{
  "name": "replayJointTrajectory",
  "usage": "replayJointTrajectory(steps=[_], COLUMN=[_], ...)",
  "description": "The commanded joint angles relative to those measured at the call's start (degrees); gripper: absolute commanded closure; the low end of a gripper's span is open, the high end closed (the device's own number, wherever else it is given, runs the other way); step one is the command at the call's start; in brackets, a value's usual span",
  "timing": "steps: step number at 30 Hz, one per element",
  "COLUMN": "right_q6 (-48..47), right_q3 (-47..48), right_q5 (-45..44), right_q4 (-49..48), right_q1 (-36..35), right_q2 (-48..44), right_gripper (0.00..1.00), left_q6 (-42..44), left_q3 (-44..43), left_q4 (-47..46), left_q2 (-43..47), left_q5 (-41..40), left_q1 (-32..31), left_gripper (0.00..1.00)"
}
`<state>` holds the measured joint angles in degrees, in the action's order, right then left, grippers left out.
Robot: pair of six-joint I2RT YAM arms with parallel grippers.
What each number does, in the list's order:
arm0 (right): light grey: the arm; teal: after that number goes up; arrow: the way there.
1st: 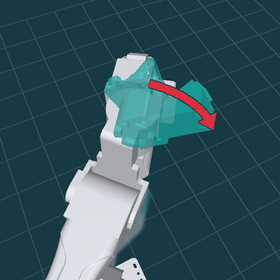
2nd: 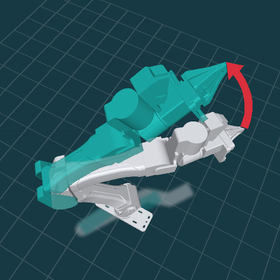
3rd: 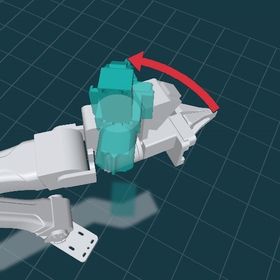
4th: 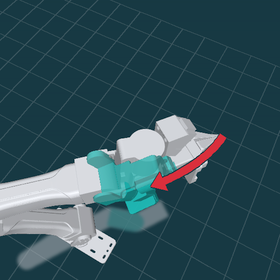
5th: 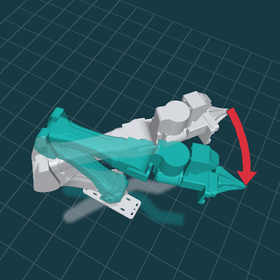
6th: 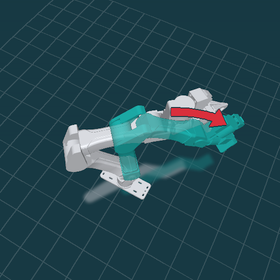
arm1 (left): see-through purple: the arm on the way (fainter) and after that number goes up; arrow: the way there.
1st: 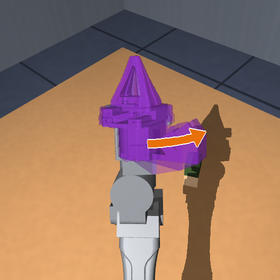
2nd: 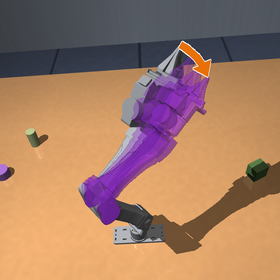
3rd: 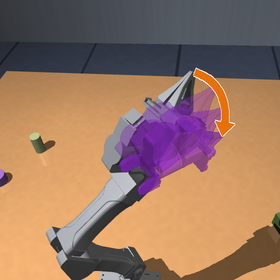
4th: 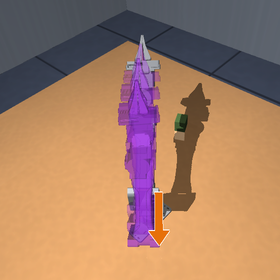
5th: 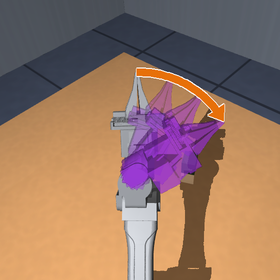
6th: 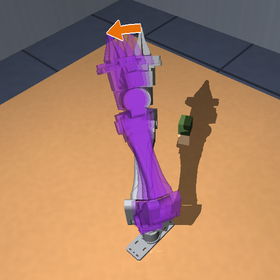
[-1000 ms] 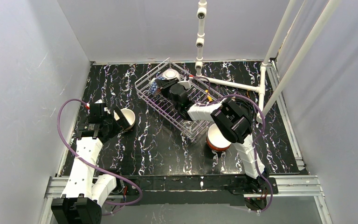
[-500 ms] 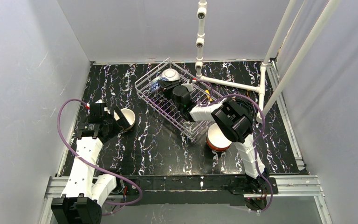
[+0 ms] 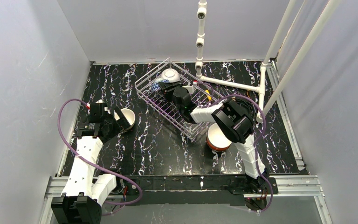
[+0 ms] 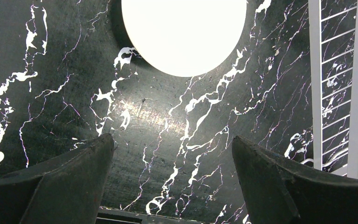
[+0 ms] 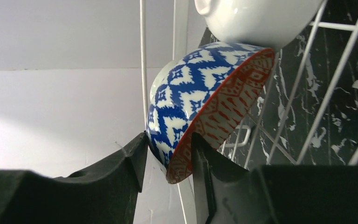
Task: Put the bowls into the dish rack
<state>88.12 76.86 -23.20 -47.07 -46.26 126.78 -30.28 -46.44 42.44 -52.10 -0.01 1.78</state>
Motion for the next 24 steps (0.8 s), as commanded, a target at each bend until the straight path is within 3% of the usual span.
replayJointTrajectory(steps=[1, 8, 10, 11, 15, 24], right_q6=[-1.93, -2.50, -2.44, -2.17, -3.23, -6.03], right_q3=[-1.89, -2.50, -2.46, -2.07, -0.12, 6.00], right_q5=[-0.92, -2.37, -2.81, -3.29, -4.90, -2.50], right_q4=[8.52, 12.57, 14.40, 16.07, 23.29, 42.55], right_q1=[-0.23, -0.19, -0.23, -0.23, -0.21, -0.23], right_q2=[-2.87, -5.62, -6.47, -6.95, -9.06, -11.89], right_gripper=[0.51, 0.46, 0.39, 0.32, 0.24, 0.18], left_q6=[-0.04, 0.03, 0.04, 0.00, -0.12, -0.57], left_q3=[0.38, 0.29, 0.29, 0.23, 0.20, -0.06], left_q4=[0.71, 0.72, 0.72, 0.65, 0.87, 1.48], left_q2=[-0.02, 0.16, 0.15, 0.16, 0.07, -0.31], left_q5=[-0.42, -0.58, -0.60, -0.68, -1.67, -2.71], left_q1=[0.23, 0.25, 0.22, 0.24, 0.19, 0.31], left_gripper=[0.04, 0.04, 0.04, 0.04, 0.04, 0.04])
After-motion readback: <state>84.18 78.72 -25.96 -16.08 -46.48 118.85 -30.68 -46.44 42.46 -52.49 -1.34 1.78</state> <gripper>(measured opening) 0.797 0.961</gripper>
